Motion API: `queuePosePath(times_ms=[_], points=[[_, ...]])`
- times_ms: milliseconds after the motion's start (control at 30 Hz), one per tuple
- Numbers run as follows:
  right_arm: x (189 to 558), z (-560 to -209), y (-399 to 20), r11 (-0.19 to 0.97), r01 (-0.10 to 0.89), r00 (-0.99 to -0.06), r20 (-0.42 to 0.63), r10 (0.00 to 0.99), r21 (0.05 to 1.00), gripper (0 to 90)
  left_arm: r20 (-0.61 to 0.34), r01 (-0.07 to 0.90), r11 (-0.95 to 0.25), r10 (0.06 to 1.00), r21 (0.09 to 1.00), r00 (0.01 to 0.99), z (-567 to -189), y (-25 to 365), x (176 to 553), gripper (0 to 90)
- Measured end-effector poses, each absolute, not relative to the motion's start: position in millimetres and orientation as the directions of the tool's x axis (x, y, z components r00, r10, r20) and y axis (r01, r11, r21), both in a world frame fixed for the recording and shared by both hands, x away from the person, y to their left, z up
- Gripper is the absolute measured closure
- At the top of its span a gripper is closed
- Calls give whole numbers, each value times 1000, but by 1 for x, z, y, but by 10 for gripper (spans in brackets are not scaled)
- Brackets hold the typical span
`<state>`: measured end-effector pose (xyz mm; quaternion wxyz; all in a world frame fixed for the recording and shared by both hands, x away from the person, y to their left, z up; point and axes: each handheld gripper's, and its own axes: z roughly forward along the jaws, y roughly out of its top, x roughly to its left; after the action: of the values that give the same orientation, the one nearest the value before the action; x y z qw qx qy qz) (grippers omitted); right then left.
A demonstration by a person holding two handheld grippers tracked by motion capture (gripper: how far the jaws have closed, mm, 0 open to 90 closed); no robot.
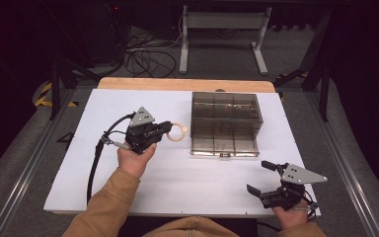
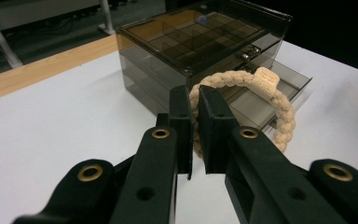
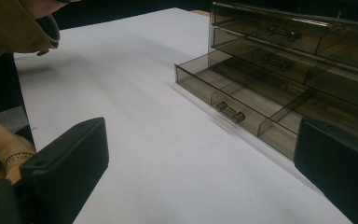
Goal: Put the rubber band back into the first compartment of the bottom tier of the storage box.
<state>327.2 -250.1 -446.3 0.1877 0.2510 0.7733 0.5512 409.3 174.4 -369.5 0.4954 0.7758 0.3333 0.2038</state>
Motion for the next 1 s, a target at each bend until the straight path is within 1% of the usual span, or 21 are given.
queuePosePath(times_ms=[533,1000], points=[[327,-446,-251,268,178,-805,-16,592,947,37,2,305,-325,686,895,727,-387,131,424,845],[327,-446,-252,266,176,-808,-15,589,948,37,8,298,-332,680,895,734,-404,107,434,845]])
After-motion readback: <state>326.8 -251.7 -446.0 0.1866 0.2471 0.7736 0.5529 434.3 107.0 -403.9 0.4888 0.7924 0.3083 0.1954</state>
